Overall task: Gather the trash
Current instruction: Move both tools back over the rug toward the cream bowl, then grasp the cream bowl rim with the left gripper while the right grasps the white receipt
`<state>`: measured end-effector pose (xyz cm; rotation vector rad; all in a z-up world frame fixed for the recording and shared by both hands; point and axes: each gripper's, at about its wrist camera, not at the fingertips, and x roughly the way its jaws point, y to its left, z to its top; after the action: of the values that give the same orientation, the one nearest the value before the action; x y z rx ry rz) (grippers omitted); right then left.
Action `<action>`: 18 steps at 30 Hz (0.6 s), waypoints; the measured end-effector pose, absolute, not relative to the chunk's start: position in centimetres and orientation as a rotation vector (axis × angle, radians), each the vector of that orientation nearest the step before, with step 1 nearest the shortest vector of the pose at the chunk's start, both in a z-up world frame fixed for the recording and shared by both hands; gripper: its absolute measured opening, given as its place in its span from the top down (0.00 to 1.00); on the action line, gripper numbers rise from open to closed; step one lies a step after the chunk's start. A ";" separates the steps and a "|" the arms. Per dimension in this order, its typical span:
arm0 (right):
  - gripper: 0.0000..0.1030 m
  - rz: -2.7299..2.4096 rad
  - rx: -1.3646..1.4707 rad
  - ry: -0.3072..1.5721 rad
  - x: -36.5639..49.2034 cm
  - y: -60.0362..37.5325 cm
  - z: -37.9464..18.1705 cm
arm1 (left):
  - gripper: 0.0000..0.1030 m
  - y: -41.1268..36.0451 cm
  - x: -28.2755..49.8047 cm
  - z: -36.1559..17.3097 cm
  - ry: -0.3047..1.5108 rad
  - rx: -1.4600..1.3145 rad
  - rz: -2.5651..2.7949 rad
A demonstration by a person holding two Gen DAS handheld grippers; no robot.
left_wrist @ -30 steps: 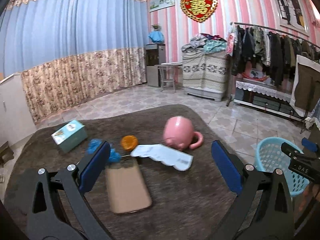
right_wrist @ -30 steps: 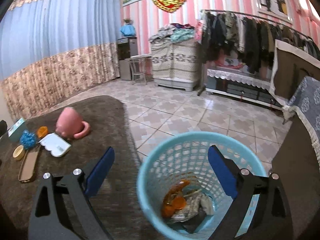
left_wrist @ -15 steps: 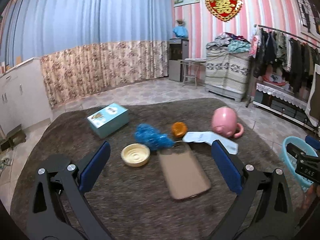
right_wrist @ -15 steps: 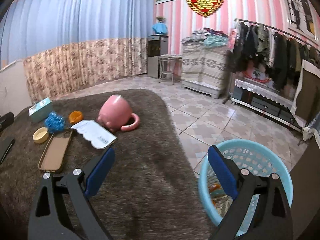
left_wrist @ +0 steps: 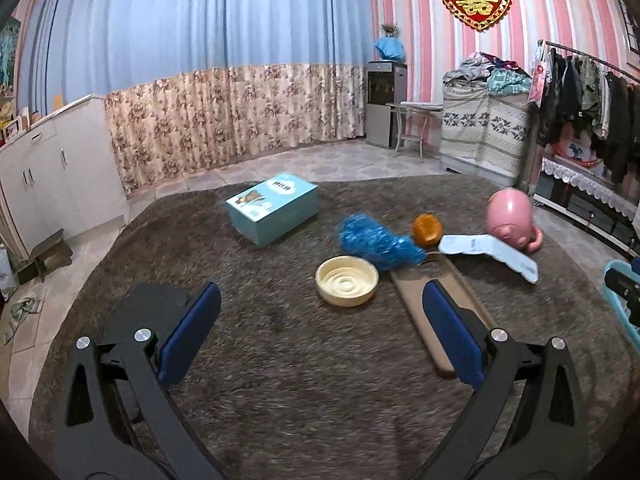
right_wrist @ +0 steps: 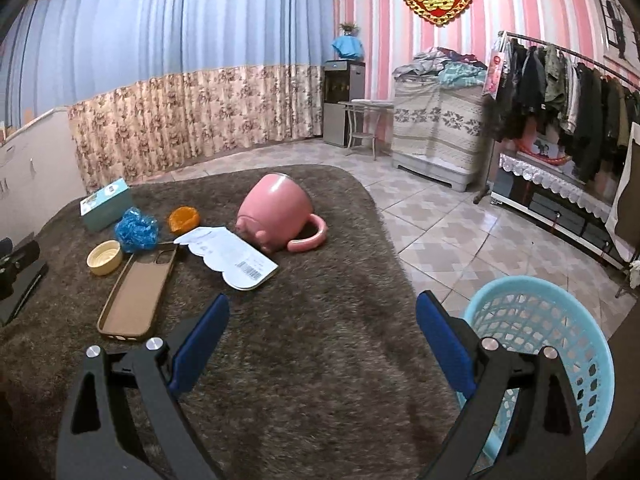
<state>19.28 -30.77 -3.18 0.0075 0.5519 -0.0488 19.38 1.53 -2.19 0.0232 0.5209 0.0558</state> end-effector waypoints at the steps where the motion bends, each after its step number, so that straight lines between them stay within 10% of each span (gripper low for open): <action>1: 0.10 -0.045 0.001 0.555 19.4 -30.5 -3.3 | 0.05 1.8 19.7 -2.4 0.526 0.026 0.058; 18: 0.10 0.030 -0.081 0.679 26.5 -26.7 -6.0 | 0.05 1.7 29.3 -6.6 0.696 0.029 -0.015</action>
<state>26.51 -26.69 -5.98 -0.0811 0.6788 0.0296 29.29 1.70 -6.60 0.0289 0.6961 -0.0152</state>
